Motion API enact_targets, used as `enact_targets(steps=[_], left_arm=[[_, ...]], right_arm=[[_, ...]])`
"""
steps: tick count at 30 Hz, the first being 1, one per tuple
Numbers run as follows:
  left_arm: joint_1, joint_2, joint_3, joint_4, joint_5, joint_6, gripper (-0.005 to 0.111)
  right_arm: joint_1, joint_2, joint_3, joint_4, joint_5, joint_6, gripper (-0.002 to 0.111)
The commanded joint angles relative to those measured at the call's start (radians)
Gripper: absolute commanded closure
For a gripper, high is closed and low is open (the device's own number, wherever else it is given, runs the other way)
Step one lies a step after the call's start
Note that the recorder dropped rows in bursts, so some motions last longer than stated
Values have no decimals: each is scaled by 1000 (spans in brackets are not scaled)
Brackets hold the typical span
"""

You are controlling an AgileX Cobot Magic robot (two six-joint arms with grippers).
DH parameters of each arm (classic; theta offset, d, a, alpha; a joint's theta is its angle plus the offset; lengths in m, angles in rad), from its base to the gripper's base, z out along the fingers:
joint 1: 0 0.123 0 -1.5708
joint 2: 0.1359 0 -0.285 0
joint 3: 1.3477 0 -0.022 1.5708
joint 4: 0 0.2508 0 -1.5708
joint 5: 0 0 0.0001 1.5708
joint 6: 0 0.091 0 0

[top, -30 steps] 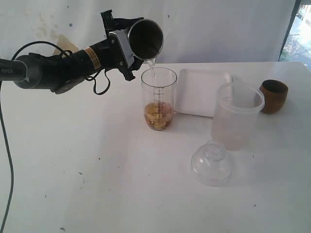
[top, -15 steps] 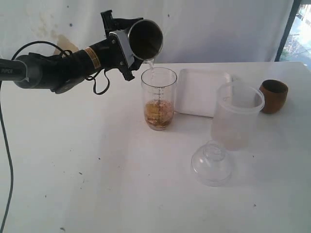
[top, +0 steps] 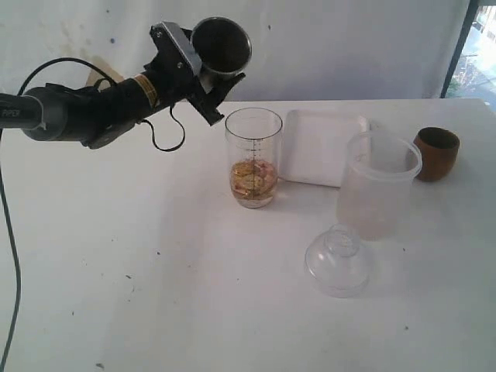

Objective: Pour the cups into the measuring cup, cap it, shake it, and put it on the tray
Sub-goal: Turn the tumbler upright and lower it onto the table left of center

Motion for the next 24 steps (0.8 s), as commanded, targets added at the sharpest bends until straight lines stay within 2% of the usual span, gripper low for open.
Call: enact_targets(steps=[1, 7, 10, 16, 24], left_arm=[[-2, -19, -9, -68, 70, -293, 107], [-2, -17, -9, -217, 316, -491, 107], [0, 3, -7, -221, 345, -524, 107], [20, 84, -7, -246, 314, -562, 107], [59, 147, -6, -213, 112, -515, 107]], right_arm=[[4, -3, 5, 1, -7, 3, 108], [4, -3, 5, 1, -7, 3, 108], [4, -3, 5, 1, -7, 3, 108], [4, -3, 5, 1, -7, 3, 108], [4, -3, 5, 1, -7, 3, 108]])
